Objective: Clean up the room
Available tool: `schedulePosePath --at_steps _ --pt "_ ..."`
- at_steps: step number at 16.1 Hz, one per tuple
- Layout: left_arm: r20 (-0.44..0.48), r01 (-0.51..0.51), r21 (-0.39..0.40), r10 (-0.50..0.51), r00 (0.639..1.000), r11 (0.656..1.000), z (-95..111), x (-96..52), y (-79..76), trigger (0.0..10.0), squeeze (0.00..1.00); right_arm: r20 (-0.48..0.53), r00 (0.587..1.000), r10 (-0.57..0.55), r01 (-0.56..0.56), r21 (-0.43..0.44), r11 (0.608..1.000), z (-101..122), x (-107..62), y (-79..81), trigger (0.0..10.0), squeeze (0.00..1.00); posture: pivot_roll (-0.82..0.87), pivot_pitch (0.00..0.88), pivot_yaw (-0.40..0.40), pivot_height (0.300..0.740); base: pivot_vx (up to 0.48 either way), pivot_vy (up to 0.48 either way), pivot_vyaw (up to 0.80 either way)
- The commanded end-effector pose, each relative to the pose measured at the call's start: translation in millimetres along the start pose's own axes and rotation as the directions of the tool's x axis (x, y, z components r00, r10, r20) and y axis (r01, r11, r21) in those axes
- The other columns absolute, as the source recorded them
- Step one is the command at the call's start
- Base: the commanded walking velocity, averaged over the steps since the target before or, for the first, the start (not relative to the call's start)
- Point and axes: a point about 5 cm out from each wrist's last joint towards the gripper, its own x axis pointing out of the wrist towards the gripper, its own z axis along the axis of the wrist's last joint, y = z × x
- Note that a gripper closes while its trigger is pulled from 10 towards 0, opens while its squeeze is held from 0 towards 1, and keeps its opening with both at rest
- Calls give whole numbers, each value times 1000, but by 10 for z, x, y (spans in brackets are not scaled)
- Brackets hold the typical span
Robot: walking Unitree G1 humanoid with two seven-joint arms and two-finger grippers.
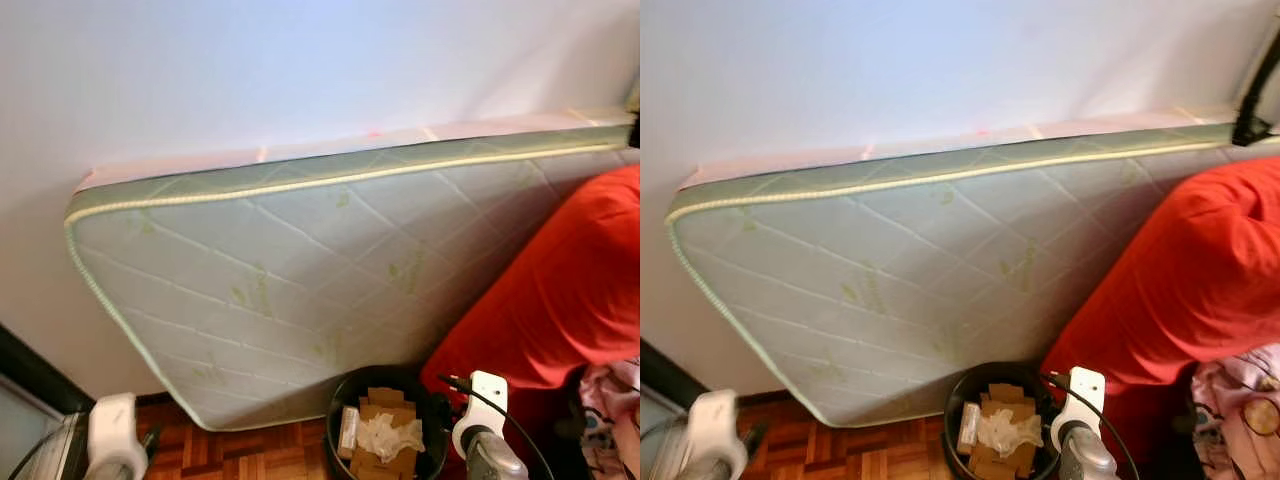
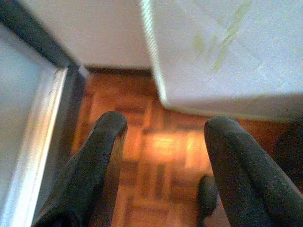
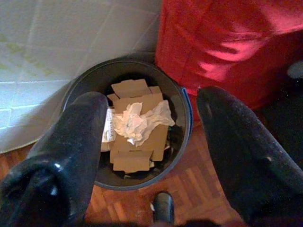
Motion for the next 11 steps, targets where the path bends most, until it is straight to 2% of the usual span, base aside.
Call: schedulePosePath --at_steps 1,3,4,7,11 --pt "-23 44 40 -43 999 998 -27 12 -102 10000 0 -20 1000 -16 16 14 1000 -43 -11 -38 10000 0 91 0 4 740 0 0 0" --pt "-91 99 73 -92 992 992 -162 1 -292 10000 0 -27 999 -37 38 36 999 -69 -21 -81 10000 0 60 0 -7 740 0 0 0" --pt "-127 99 68 -90 988 993 -254 -24 -324 10000 0 -40 998 -43 45 33 998 -110 -34 -108 10000 0 52 0 -11 740 0 0 0" --pt "-154 97 49 -89 984 994 -367 -63 -390 10000 0 -81 995 -66 67 15 998 -239 -85 -215 10000 0 66 0 -31 740 0 0 0" --pt "-155 102 36 -96 983 994 -379 -62 -480 10000 0 -104 992 -78 78 0 997 -309 -117 -284 10000 0 58 0 -48 740 0 0 0"
